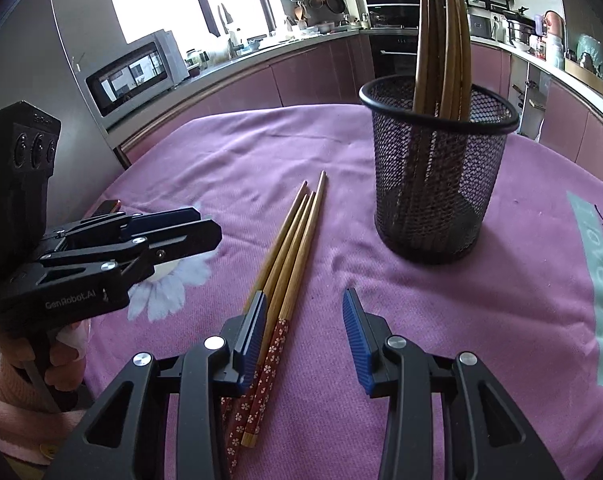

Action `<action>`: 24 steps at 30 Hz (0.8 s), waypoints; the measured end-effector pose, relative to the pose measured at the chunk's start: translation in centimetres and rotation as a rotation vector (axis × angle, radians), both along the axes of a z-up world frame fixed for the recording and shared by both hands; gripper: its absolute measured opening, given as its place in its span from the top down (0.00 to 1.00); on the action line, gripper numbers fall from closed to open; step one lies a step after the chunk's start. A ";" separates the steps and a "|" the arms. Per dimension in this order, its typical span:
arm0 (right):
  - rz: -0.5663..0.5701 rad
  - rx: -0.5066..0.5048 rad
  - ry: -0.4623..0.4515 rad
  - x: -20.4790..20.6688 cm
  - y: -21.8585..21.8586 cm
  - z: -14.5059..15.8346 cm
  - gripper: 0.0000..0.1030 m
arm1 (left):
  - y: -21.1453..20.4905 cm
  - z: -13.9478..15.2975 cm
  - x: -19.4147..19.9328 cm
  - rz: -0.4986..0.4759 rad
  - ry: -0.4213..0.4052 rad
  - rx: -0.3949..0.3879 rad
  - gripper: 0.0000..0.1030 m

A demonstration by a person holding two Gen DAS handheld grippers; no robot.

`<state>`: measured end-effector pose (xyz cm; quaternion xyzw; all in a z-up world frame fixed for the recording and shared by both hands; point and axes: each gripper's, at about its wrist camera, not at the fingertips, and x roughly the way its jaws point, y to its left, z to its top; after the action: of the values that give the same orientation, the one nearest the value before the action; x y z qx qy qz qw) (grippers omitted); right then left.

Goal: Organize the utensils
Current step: 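Move the left tool back over the remaining chopsticks on the cloth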

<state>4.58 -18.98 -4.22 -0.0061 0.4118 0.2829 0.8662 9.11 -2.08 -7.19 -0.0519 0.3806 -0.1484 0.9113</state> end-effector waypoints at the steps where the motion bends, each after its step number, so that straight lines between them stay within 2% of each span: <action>1: 0.000 -0.005 0.000 0.0 0.1 -0.1 0.63 | -0.1 -0.1 0.0 0.000 0.002 0.003 0.61; 24: -0.019 -0.059 0.000 0.2 0.8 -1.1 0.64 | -1.1 -1.0 -0.2 -0.018 0.022 0.017 0.59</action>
<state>4.75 -18.20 -5.31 -0.0279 0.4199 0.2625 0.8684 8.90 -3.13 -8.18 -0.0423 0.3924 -0.1530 0.9060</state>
